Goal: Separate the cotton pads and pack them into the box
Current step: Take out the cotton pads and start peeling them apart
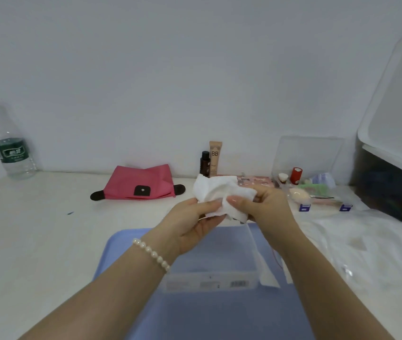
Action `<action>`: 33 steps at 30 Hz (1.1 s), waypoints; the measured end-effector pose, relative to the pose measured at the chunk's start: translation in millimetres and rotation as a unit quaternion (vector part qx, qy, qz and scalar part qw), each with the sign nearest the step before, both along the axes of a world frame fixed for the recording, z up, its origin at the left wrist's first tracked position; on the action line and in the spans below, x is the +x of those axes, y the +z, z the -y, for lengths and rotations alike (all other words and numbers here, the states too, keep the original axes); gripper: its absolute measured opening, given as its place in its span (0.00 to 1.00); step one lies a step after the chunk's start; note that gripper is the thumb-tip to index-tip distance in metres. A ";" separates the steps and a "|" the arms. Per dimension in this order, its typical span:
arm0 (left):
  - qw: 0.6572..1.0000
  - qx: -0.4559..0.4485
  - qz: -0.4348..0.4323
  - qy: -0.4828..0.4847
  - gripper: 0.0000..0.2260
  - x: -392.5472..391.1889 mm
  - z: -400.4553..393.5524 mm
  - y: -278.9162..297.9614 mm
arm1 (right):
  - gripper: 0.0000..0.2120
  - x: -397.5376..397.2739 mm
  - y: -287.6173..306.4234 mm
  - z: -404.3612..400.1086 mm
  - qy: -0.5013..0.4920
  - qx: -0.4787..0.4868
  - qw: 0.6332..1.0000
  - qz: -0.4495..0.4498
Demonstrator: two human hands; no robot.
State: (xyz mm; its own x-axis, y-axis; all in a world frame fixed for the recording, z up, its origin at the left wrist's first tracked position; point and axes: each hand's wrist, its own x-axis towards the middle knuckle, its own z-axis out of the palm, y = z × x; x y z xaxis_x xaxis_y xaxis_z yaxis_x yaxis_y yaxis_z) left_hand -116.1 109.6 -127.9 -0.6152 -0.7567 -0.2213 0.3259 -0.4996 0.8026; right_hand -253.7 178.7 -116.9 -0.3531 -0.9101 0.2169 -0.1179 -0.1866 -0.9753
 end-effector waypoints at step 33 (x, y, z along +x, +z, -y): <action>0.988 -0.054 -0.048 0.138 0.09 -21.8 -31.3 -11.6 | 0.05 -7.6 -3.5 -4.2 0.102 0.045 0.994 -0.012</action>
State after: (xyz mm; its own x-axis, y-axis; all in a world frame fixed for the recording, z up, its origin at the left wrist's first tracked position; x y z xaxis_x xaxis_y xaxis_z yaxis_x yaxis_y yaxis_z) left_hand -137.8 140.9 -139.5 -0.3962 -0.9146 -0.0807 0.5148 -0.2941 0.8053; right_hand -261.3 182.9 -120.5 -0.1544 -0.9785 0.1366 -0.1102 -0.1203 -0.9866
